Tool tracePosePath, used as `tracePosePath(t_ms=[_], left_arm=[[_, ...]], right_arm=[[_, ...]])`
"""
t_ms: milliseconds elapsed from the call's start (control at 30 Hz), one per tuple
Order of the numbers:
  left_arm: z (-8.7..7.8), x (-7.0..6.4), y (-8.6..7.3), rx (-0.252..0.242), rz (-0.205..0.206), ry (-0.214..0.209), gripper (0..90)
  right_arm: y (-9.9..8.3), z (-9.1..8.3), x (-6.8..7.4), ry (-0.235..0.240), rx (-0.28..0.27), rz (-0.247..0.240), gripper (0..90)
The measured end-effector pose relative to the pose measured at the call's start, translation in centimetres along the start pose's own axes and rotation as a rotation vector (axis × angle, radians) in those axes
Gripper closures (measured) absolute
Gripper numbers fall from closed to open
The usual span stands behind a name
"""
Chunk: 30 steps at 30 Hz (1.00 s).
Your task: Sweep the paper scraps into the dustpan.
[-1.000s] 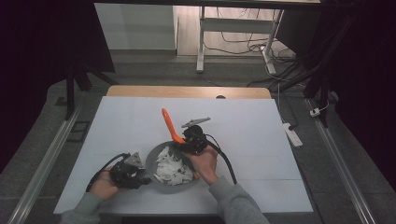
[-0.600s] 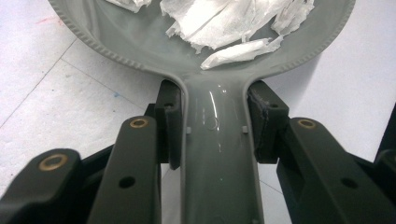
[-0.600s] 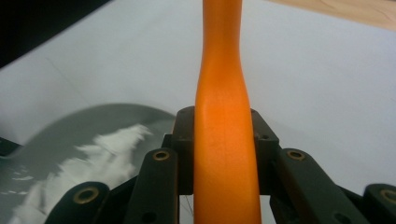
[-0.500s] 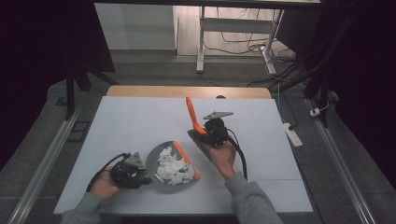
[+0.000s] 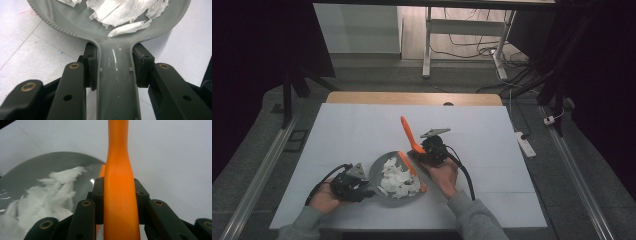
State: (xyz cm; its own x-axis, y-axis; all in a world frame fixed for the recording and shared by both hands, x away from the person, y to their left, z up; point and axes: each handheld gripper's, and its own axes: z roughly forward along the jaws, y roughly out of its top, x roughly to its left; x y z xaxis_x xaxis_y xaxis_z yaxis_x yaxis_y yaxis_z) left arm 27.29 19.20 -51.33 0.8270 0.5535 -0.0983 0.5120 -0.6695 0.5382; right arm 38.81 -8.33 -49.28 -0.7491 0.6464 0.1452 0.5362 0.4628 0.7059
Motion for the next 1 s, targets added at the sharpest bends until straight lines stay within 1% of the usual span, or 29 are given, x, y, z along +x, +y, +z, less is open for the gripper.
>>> tracePosePath(t_ms=[33, 167, 233, 333, 367, 400, 467, 533, 600, 733, 767, 800, 833, 900, 933, 1000], left_arm=[[0.0, 0.0, 0.0, -0.001, -0.001, 0.0, 61.8], [0.0, 0.0, 0.0, 0.0, -0.001, 0.001, 61.8], [0.0, 0.0, 0.0, 0.001, 0.0, 0.002, 61.8], [0.0, 0.0, 0.0, 0.0, 0.001, 0.001, 61.8], [0.0, 0.0, 0.0, 0.0, 0.001, 0.001, 61.8], [0.0, 0.0, 0.0, 0.001, 0.0, 0.001, 61.8], [0.0, 0.0, 0.0, 0.002, 0.002, 0.0, 61.8], [0.0, 0.0, 0.0, 0.001, 0.002, 0.001, 61.8], [0.0, 0.0, 0.0, 0.001, 0.002, 0.0, 61.8], [0.0, 0.0, 0.0, 0.001, 0.002, 0.002, 61.8], [0.0, 0.0, 0.0, 0.0, 0.001, 0.002, 61.8], [0.0, 0.0, 0.0, 0.001, 0.002, 0.001, 61.8], [0.0, 0.0, 0.0, 0.0, 0.001, 0.001, 61.8], [0.0, 0.0, 0.0, 0.0, 0.001, 0.0, 61.8], [0.0, 0.0, 0.0, -0.001, 0.0, 0.0, 61.8], [0.1, 0.0, 0.0, -0.001, 0.0, 0.0, 61.8]], right_arm=[[0.0, 0.0, 0.0, 0.0, 0.0, 0.0, 70.2], [0.2, 0.7, 1.2, 0.037, -0.001, -0.004, 70.2], [0.3, 0.9, 1.7, 0.062, -0.01, 0.007, 70.2], [0.7, 1.1, 2.4, 0.109, -0.033, 0.036, 70.3], [0.9, 1.3, 2.8, 0.144, -0.042, 0.053, 70.2], [0.9, 1.3, 2.8, 0.144, -0.042, 0.053, 70.2], [1.1, 1.6, 3.3, 0.175, -0.045, 0.057, 70.2], [1.2, 1.8, 3.7, 0.185, -0.046, 0.051, 70.2], [1.3, 1.8, 3.8, 0.197, -0.06, 0.049, 70.2], [1.8, 0.8, 3.4, 0.187, -0.098, 0.047, 70.2], [2.1, 0.1, 3.0, 0.17, -0.116, 0.044, 70.2], [2.2, -0.3, 2.7, 0.161, -0.128, 0.047, 70.2], [2.2, -0.3, 2.7, 0.161, -0.128, 0.047, 70.2], [2.4, -1.1, 2.2, 0.155, -0.149, 0.045, 70.2], [2.5, -1.7, 1.7, 0.145, -0.164, 0.05, 70.2], [2.5, -2.0, 1.4, 0.141, -0.17, 0.052, 70.2]])
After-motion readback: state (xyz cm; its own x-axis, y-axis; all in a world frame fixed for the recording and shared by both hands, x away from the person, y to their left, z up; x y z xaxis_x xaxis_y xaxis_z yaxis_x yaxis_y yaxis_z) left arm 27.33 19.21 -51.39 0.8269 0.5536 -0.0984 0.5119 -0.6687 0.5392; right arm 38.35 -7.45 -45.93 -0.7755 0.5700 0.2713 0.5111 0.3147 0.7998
